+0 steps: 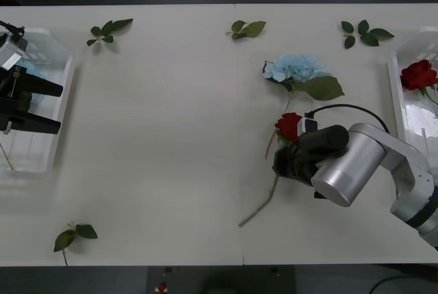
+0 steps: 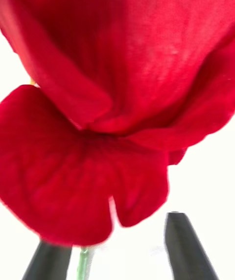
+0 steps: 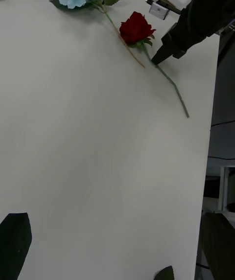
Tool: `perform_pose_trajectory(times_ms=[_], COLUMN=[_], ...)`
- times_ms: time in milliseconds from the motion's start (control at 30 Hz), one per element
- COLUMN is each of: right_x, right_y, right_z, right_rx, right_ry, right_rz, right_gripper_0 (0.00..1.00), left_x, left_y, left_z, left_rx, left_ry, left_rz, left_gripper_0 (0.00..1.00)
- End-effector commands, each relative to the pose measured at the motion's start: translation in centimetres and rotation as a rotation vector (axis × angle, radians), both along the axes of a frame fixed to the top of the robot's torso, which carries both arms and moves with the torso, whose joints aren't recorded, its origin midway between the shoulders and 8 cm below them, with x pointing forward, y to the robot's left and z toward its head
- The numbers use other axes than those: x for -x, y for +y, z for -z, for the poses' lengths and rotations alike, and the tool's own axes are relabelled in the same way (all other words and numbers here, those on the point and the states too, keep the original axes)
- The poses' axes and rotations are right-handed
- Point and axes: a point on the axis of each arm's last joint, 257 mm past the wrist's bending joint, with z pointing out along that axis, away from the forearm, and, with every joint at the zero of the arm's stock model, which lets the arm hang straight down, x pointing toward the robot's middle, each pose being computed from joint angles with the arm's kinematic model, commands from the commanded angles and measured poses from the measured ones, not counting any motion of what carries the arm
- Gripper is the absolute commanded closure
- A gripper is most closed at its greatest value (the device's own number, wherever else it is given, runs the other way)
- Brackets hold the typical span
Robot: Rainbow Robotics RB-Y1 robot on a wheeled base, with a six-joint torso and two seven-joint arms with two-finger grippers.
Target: Put the red flowers into the right box and the blue flowers into the left box
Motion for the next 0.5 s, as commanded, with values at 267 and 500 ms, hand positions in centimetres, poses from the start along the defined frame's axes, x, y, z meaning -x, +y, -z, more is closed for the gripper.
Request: perform_pose_trajectory(times_ms=[267,500], right_x=[-2.3,-2.3], right_y=[0.7,0.3], right_z=[-1.5,-1.5], right_rx=[0.013,0.020], right_ry=[-0.045,-0.044], right_rz=[-0.026,-0.028], right_gripper_0=[0.70,0.98], left_x=[-1.3,-1.9], left_y=[-4.5,-6.3], left_z=[-3.5,-3.9], left_rx=[0.055,0.076], left_ry=[-0.091,-0.089], left_rz=[0.067,0.074], left_gripper_0=[0.00,0.00])
